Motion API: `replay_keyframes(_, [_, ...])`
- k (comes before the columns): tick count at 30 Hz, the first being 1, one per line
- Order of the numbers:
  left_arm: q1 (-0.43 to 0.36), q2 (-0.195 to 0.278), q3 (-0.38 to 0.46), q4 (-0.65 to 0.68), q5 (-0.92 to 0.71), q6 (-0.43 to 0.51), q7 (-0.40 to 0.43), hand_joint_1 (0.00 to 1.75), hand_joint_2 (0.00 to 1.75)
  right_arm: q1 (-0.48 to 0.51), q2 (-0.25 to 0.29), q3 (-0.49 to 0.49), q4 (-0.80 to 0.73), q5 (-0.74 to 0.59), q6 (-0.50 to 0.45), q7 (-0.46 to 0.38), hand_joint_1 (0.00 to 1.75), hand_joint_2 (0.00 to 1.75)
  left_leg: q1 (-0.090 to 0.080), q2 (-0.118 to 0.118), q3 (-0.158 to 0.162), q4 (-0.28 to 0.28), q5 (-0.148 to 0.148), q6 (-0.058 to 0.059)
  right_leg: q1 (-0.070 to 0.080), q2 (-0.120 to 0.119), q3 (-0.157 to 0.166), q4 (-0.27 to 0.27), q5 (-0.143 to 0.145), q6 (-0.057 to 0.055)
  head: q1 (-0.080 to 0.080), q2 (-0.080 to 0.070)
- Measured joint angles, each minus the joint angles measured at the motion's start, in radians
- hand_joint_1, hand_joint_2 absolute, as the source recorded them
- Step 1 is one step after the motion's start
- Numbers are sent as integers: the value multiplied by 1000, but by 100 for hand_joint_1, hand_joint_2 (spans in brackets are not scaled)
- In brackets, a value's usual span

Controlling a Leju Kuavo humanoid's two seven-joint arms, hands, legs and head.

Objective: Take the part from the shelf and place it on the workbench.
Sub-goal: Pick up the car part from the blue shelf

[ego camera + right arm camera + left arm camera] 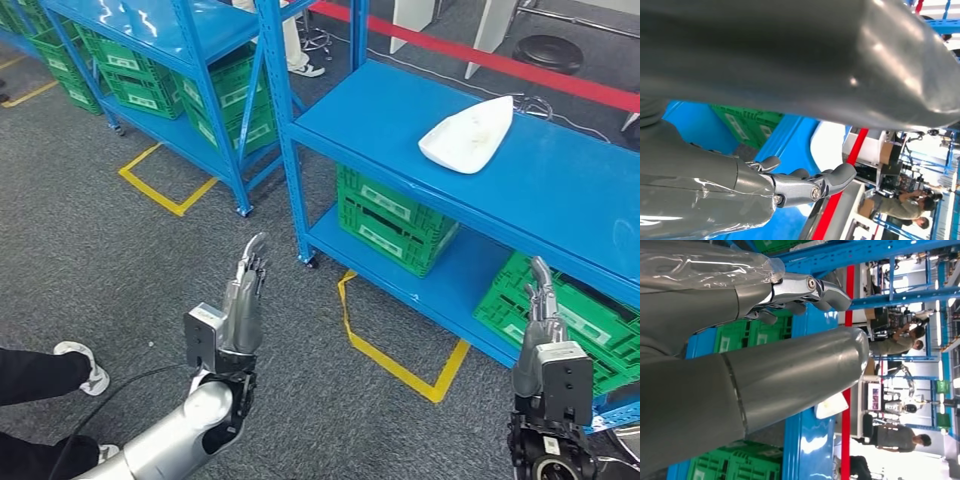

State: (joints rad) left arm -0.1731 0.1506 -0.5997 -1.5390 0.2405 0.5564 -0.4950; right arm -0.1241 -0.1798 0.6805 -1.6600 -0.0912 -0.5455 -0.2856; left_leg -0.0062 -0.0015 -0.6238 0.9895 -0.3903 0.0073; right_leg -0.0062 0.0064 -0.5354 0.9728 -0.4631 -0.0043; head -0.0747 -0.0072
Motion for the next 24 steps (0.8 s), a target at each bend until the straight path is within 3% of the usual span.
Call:
replay_keyframes(2, [-1,2,0,-4,0,-1,1,0,0,1,0,1,0,0,-7,4,0,0,-7,4,15,-34,0,4,0,-1,1,-2,-6,8,2,0])
replay_keyframes(5, [-1,2,0,-8,0,-3,1,0,0,0,0,2,-2,0,-13,7,0,0,1,1,31,-52,2,8,-1,-5,-4,18,-27,22,6,0])
replay_keyframes(6, [-1,1,-1,-9,0,-3,1,0,0,0,0,2,-2,0,-14,7,0,0,4,1,38,-58,2,11,-1,-5,-20,58,-49,26,10,0])
replay_keyframes(8, [-1,1,-2,-9,0,-3,2,0,0,1,0,4,-2,0,-15,7,0,0,6,1,46,-60,-2,16,-4,-5,-85,192,-108,33,19,0])
replay_keyframes(9, [0,0,-3,-9,0,-3,2,0,0,3,0,5,-2,0,-15,8,0,0,6,0,48,-60,-5,17,-5,-5,-120,256,-128,36,21,0])
replay_keyframes(10, [1,0,-5,-9,0,-3,2,0,0,5,0,5,-2,0,-15,8,0,0,6,-1,52,-59,-8,17,-6,-5,-143,290,-130,38,22,0])
replay_keyframes(11, [2,0,-6,-9,1,-3,2,0,0,6,0,5,-2,0,-16,9,0,0,6,-3,57,-59,-12,16,-7,-5,-147,285,-111,40,22,0])
replay_keyframes(12, [3,0,-6,-9,1,-3,2,0,0,6,0,5,-2,0,-16,8,0,0,6,-5,63,-58,-16,14,-9,-5,-131,240,-74,40,23,0])
replay_keyframes(13, [4,0,-7,-9,1,-3,2,0,0,6,0,5,-2,0,-16,8,0,0,6,-6,70,-56,-22,11,-11,-5,-100,163,-28,40,23,0])
replay_keyframes(15, [3,0,-7,-9,1,-3,2,0,0,6,0,5,-2,0,-16,9,0,0,5,-8,78,-52,-32,3,-11,-3,-40,37,20,36,24,0])
replay_keyframes(16, [3,0,-7,-10,1,-3,2,0,0,6,0,5,-2,0,-16,9,0,0,5,-9,78,-50,-35,-2,-10,-2,-23,4,26,32,24,0])
replay_keyframes(20, [2,1,-8,-11,1,-6,0,0,0,6,0,6,-3,0,-17,9,0,0,5,-9,71,-40,-44,-21,-7,0,-10,-11,23,9,20,0])
replay_keyframes(22, [1,3,-8,-11,2,-5,-3,0,0,4,0,6,-3,0,-12,8,0,0,7,-7,33,39,-86,-32,-11,-1,-2,-18,24,-1,14,0])
replay_keyframes(24, [4,4,-8,-11,4,-2,-6,0,0,3,0,6,-2,-1,-4,8,0,0,10,-6,-47,182,-139,-41,-11,-2,0,-20,22,-7,8,0])
